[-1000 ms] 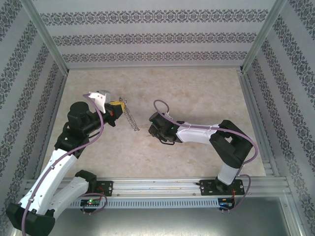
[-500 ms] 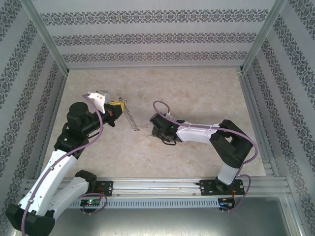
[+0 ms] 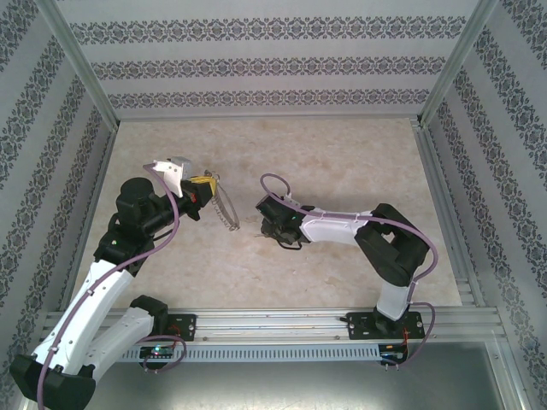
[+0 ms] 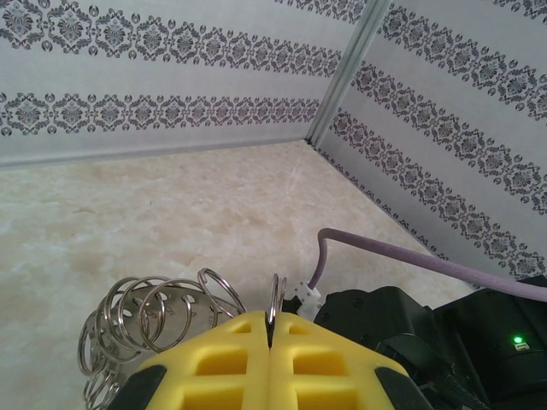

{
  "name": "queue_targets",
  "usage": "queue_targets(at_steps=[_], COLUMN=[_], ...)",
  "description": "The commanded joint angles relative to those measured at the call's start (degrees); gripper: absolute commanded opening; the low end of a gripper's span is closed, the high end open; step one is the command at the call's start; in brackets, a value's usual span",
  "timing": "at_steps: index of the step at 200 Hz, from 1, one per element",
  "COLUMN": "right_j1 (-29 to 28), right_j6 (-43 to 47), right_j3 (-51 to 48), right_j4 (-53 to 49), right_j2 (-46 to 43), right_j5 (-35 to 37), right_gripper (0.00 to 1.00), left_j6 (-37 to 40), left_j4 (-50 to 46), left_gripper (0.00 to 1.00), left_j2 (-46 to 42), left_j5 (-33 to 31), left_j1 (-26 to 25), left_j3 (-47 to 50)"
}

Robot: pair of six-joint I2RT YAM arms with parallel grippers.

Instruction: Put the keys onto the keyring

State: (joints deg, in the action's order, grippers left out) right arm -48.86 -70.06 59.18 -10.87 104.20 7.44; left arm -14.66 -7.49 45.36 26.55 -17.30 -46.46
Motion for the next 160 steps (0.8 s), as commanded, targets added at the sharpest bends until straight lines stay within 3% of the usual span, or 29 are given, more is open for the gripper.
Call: queue_targets(at_steps=[1,51,81,118,144,160], right_j1=[0.52,1.00,1.35,2.04,4.00,6.95], right_j6=[0.97,1.58,2.59,6.29,14.41,25.16], right_j3=[1.56,1.65,0.18,-4.35,-9.38,-11.61], right_j4=[-1.32,-1.49,-1.34,-0.76,3.98,9.71], right_j2=[1.57,2.50,0.70,-7.25,-16.37,-21.25], right_j5=[0.04,-0.05,0.17,1.99,1.50,-4.50], right_gripper=[0.26,0.17,0.00,0.00,0.00,0.00], left_j6=[-0.46,-0.46,-0.70,-1.05,-0.97,-1.03], left_j4=[3.12,3.18,3.04,2.85,3.06,4.52], left_gripper=[0.00,0.00,0.00,0.00,0.00,0.00], left_j2=[-1.13,-1.13,-1.24,-1.24,-0.87,-0.17], left_j5=[1.04,1.03,1.03,1.12,1.97,3.20], left_j1=[-0.67,-0.72,-0.65,-0.64,-0.73,-0.79], left_j3=[0.41,0.77,0.86,0.96,0.77,1.18])
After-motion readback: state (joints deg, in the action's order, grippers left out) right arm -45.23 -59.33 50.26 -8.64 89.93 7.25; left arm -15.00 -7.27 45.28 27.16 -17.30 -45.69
